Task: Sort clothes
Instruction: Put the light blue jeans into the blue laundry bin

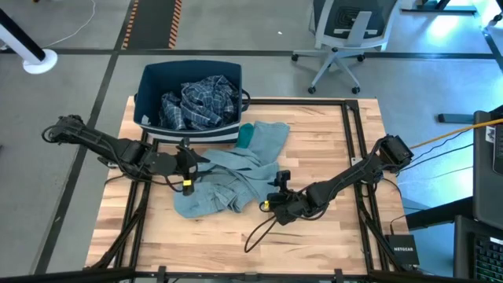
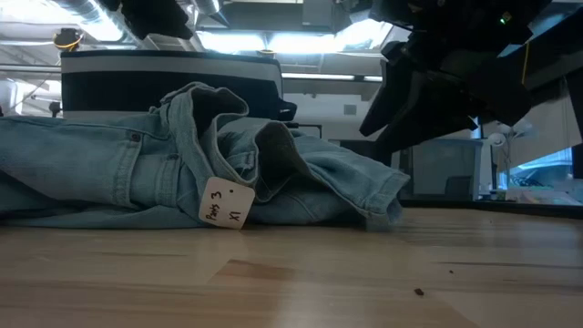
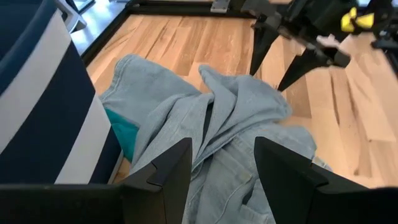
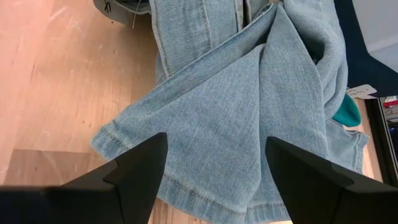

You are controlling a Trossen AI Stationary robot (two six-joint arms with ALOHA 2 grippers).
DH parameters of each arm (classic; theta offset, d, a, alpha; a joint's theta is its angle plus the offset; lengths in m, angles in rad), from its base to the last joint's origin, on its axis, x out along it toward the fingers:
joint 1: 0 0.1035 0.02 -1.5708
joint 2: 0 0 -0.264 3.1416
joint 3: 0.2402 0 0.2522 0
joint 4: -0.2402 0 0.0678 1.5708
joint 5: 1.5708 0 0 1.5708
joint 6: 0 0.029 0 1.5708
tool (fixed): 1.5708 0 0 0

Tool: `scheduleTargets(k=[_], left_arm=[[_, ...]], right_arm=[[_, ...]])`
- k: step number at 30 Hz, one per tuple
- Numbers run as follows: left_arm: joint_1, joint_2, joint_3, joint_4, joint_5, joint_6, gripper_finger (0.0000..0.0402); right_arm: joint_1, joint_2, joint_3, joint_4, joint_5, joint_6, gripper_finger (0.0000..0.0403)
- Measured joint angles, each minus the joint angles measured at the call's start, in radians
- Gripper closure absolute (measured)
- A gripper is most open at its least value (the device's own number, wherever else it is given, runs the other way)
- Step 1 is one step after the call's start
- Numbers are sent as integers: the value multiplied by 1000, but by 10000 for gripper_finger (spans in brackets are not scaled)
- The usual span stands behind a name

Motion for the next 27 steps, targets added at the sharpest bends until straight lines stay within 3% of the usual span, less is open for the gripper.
scheduleTargets(k=[13,22,27], left_arm=[[0,0,0,-149,0,-129,233],[0,0,0,-267,0,-283,233],[-8,0,-50,-256,0,-318,233]], right_arm=[[0,0,0,2,1,0,112],[-22,0,0,102,38,0,112],[-41,0,0,142,27,-102,112]])
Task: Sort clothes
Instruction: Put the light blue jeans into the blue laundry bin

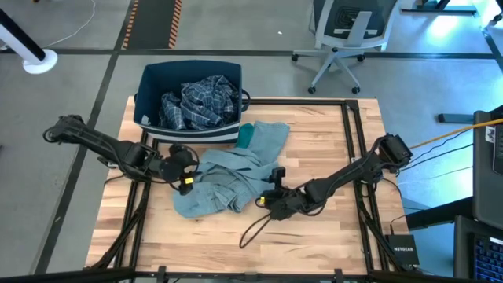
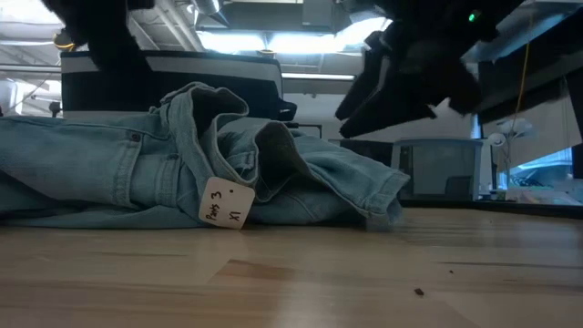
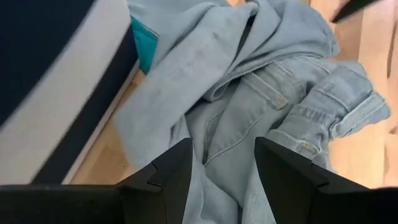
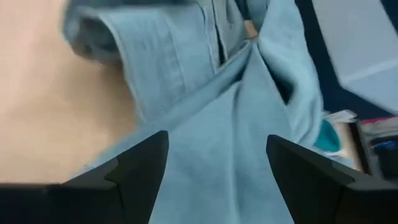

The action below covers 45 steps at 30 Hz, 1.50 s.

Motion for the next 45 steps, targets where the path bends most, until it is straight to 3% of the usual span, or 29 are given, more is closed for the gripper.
scheduleTargets(k=[4,9,20,25,35,41,45], left_arm=[[-17,0,-64,34,1,-35,233],[-58,0,-131,39,9,-105,233],[-87,35,-273,277,47,-123,233],[-87,103,-333,499,47,-72,233],[-92,343,-347,745,92,-29,233],[-111,467,-347,982,209,73,233],[-120,503,-346,1036,332,79,233]], right_arm=[[-7,0,0,-48,-21,-105,112],[-4,-2,0,-107,-133,-166,112],[-3,-100,0,-258,-110,-158,112],[4,-151,0,-306,-6,-157,112],[4,-155,0,-322,6,-152,112],[4,-154,-1,-323,10,-152,111],[4,-154,-1,-322,9,-152,111]])
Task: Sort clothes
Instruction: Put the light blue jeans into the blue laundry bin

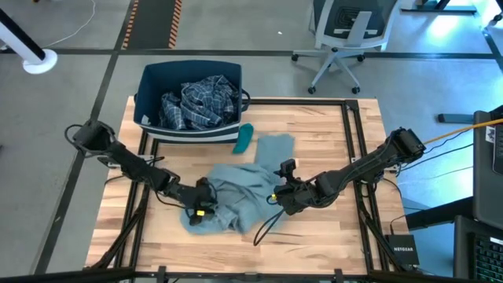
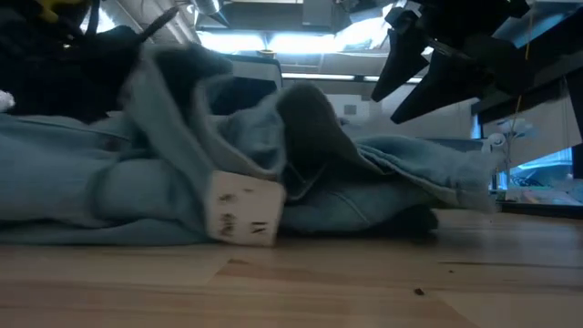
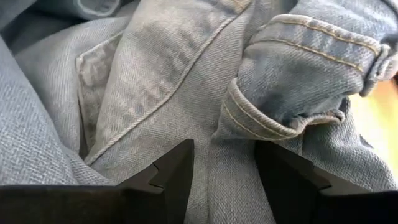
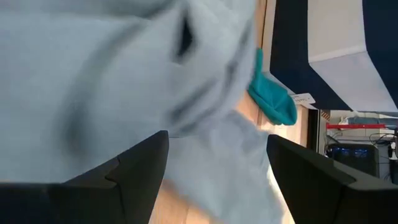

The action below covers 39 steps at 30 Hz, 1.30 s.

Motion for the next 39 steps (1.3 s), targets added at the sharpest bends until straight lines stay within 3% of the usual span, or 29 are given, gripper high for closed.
scheduleTargets(k=[4,7,15,19,22,27,34,39], left_arm=[[-5,-35,-1,-17,37,-5,233],[-5,-103,7,-50,17,39,233],[-5,-310,94,-333,-240,91,233],[-2,-368,95,-375,-291,91,233],[-2,-383,95,-395,-295,88,233],[-2,-383,95,-425,-298,55,233],[-2,-383,95,-466,-300,24,233],[-2,-383,95,-463,-304,19,233]], right_arm=[[0,0,0,13,-6,-3,111],[-1,0,0,65,-73,2,111],[-2,1,0,216,-149,-2,111],[-3,1,0,254,-160,-3,111],[-3,2,0,277,-157,-7,111],[-3,2,0,293,-65,-8,111],[3,-3,0,238,-159,-63,111],[88,-16,0,86,-203,-89,111]])
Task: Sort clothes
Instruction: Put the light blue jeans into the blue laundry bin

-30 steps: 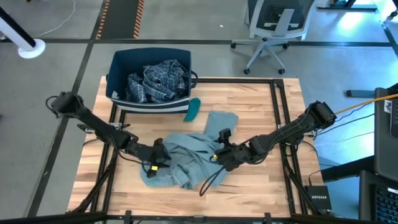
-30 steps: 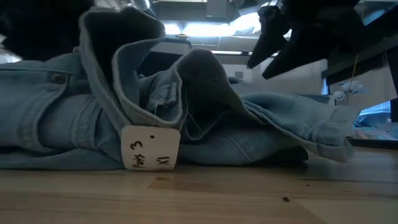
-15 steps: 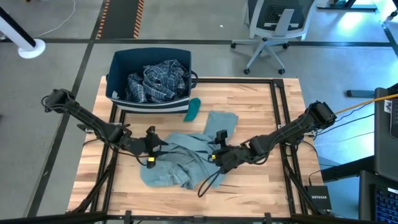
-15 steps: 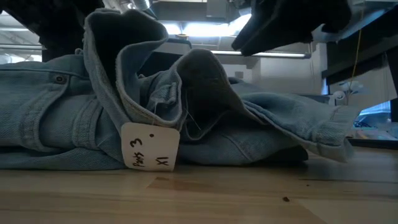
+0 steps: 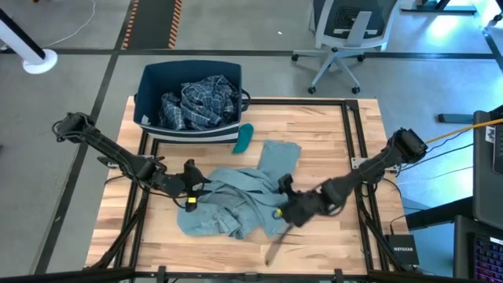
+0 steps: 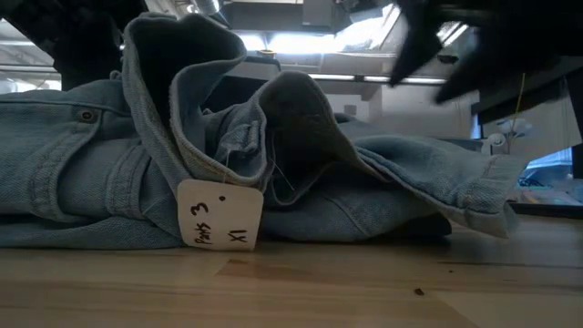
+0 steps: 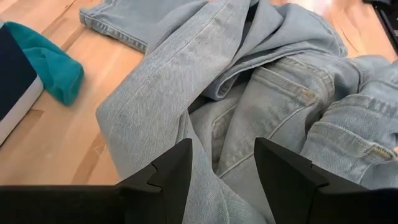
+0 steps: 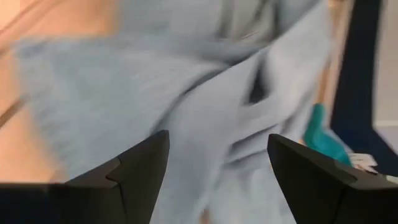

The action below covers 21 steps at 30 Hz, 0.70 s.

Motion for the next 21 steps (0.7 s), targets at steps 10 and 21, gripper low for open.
scheduleTargets(k=[10,21], left_arm=[[-2,76,0,2,-1,-15,233],[5,191,1,14,-3,-66,233]], right_arm=[[268,-2,-29,-186,144,226,111],[309,115,-251,159,266,96,111]])
